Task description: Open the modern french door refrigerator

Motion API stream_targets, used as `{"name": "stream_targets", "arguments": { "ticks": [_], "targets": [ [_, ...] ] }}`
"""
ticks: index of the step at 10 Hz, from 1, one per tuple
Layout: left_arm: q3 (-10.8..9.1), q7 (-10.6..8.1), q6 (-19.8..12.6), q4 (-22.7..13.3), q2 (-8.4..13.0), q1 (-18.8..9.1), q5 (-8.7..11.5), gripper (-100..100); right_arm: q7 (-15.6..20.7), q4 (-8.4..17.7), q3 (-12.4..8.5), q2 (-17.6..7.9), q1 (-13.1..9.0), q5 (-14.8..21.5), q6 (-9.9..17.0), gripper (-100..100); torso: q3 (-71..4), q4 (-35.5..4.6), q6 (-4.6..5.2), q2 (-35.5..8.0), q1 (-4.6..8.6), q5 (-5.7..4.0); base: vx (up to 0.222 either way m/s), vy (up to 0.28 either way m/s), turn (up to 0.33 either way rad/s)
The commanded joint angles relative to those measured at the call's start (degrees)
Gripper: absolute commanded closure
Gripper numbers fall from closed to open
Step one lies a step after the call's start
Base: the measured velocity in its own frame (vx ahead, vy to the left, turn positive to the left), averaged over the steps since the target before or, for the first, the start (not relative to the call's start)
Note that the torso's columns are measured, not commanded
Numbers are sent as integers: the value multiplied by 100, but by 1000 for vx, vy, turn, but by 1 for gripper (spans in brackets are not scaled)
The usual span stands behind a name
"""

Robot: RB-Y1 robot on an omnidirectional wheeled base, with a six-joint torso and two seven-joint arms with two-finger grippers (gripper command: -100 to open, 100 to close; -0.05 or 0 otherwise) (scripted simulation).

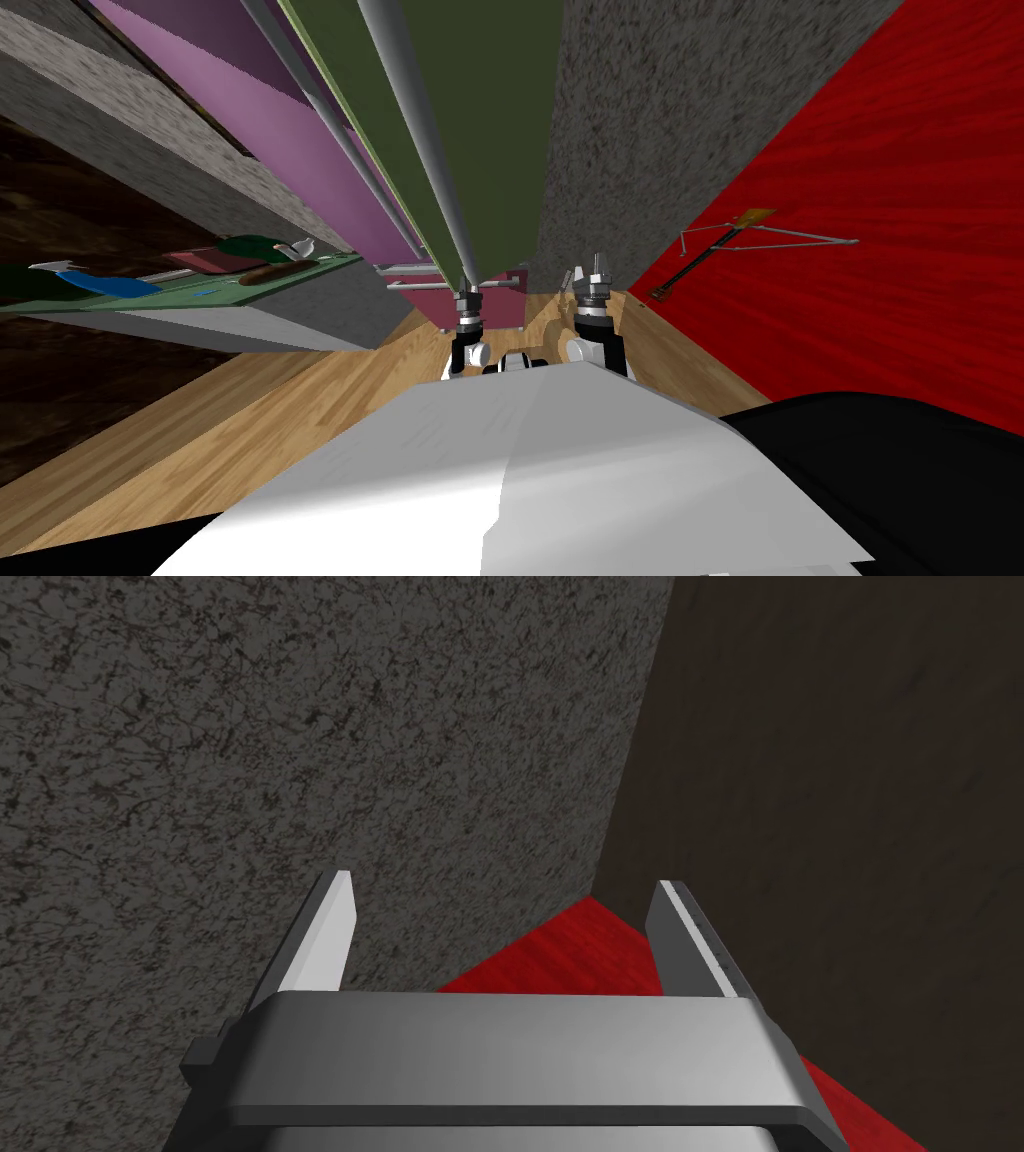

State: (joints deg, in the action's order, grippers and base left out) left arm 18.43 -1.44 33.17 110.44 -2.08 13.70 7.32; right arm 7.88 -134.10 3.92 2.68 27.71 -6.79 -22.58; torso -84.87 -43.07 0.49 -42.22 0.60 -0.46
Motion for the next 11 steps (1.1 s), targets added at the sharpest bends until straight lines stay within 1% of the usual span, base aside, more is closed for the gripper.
{"name": "stream_targets", "arguments": {
  "ticks": [1, 2, 3, 4, 5, 7, 8, 9, 11],
  "targets": [
    [14, -12, 39, 120, -48, -169, -4, 100, 0, 0, 0, 0, 0, 0, 0, 0, 3, 0, -4, -4, 7, -1, 11, 28, 19],
    [14, -12, 39, 120, -48, -169, -4, 100, 0, 0, -1, 0, 0, 0, 0, 0, 7, 3, 1, -8, 29, -8, 11, 10, 1],
    [-48, 54, 50, 185, -56, -128, 30, 100, 0, 0, 0, 0, 0, 0, 0, 0, 21, 6, -4, -25, 45, -11, -20, -95, 92],
    [-16, 36, 32, 31, -40, -29, 13, 100, 0, 0, 1, 1, 0, 0, 0, 0, 40, 8, -12, -48, 70, -15, -16, -50, 71],
    [-82, 111, 68, 106, -40, 68, 71, 100, 0, 0, 1, 1, -1, 0, 0, 0, 43, 28, -11, -43, 36, -4, -32, -123, 115],
    [-168, 250, 127, 282, -44, 208, 163, 100, 0, 0, 3, 3, 0, 0, 0, 0, 44, 44, -36, -38, 33, 8, -17, -295, 202],
    [-168, 250, 127, 282, -44, 208, 163, 100, 0, 0, 3, 3, 0, 0, 0, 0, 30, 42, -27, -17, 22, 5, 4, -244, 106],
    [-212, 319, 156, 369, -46, 278, 209, 100, 0, 0, 2, 2, 0, 0, 0, 0, 3, 32, 0, 7, 11, -2, -44, -224, 94],
    [-298, 458, 216, 545, -51, 418, 301, 100, 0, 0, 2, 2, 0, 0, 0, 0, 13, 21, -13, -13, 17, -4, -44, -280, 169]
  ]
}}
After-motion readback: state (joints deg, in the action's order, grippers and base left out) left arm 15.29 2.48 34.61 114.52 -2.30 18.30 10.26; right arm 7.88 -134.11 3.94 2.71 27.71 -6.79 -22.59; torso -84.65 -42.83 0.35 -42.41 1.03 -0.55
